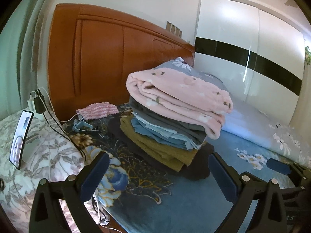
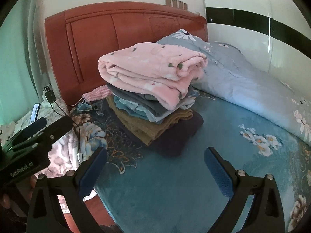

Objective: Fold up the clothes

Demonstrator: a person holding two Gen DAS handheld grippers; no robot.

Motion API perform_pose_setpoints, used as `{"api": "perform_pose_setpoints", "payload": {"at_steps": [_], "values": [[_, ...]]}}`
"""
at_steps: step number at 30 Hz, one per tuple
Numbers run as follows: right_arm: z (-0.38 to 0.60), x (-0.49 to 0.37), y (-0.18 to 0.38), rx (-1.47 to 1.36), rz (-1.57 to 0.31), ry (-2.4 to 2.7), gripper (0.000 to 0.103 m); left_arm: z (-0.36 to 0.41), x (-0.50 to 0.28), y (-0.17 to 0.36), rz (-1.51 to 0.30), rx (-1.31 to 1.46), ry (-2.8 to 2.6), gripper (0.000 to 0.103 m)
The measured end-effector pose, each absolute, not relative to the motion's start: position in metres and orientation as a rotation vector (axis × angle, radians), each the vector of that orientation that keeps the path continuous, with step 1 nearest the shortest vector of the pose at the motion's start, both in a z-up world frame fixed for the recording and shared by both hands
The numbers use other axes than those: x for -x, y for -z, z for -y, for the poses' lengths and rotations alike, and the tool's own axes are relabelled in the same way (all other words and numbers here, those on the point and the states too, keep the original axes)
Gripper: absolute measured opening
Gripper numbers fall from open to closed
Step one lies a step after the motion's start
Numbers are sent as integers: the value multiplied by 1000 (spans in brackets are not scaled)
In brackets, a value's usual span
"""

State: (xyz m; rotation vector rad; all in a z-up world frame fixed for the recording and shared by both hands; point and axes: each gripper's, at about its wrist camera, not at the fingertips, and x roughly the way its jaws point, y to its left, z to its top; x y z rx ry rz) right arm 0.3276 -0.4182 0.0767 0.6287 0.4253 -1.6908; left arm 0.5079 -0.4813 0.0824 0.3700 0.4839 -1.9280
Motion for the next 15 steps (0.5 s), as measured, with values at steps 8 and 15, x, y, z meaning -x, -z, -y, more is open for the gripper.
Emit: {"api": "perform_pose_setpoints", "payload": {"at_steps": [8,15], "values": [[413,-322,-75,-652,-411,1703,100,477,-503,-85,-474,-376,1947,103],[410,-322,-76,-647,-409,1700,100,474,-499,-87,-466,-385,1955,103]]}}
